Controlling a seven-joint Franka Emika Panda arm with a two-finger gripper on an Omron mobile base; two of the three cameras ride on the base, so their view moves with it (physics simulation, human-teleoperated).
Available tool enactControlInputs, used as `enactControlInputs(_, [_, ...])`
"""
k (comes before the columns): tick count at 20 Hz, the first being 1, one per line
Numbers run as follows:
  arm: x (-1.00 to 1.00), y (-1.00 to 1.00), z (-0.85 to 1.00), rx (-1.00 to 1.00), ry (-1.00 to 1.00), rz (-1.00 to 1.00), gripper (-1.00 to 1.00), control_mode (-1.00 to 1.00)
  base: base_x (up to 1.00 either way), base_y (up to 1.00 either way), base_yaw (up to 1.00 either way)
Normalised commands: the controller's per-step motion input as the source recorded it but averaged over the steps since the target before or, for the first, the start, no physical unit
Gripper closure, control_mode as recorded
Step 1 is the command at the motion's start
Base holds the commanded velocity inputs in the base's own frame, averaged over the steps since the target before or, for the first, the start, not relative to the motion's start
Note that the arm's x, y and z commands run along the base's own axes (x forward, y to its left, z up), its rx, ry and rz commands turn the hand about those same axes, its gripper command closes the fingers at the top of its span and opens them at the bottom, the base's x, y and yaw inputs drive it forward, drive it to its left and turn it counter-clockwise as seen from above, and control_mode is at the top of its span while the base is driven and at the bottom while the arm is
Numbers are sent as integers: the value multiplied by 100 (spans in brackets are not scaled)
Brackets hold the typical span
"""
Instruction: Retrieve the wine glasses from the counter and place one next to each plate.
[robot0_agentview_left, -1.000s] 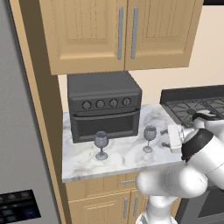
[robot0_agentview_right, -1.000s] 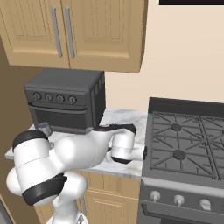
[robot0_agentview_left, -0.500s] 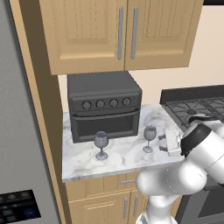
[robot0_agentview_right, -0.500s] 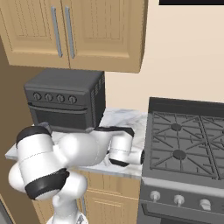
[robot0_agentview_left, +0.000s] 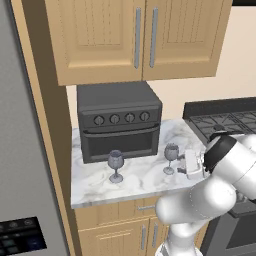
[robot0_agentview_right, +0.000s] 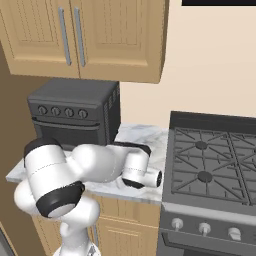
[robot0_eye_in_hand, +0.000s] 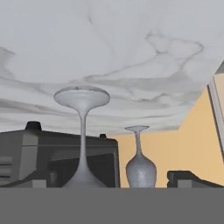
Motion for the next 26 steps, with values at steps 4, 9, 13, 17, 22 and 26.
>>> enactControlInputs(4, [26, 21, -9, 0, 2, 0, -100, -100, 0, 0, 0])
enactControlInputs(9, [16, 20, -9, 1, 8, 0, -100, -100, 0, 0, 0])
enactControlInputs(13, [5, 7, -18, 3, 10, 0, -100, -100, 0, 0, 0])
enactControlInputs(17, [0, 4, -12, 4, 4, 0, -100, -100, 0, 0, 0])
enactControlInputs(22, [8, 10, -4, 2, 0, 0, -100, -100, 0, 0, 0])
enactControlInputs(26, [12, 1, -2, 0, 0, 0, -100, -100, 0, 0, 0])
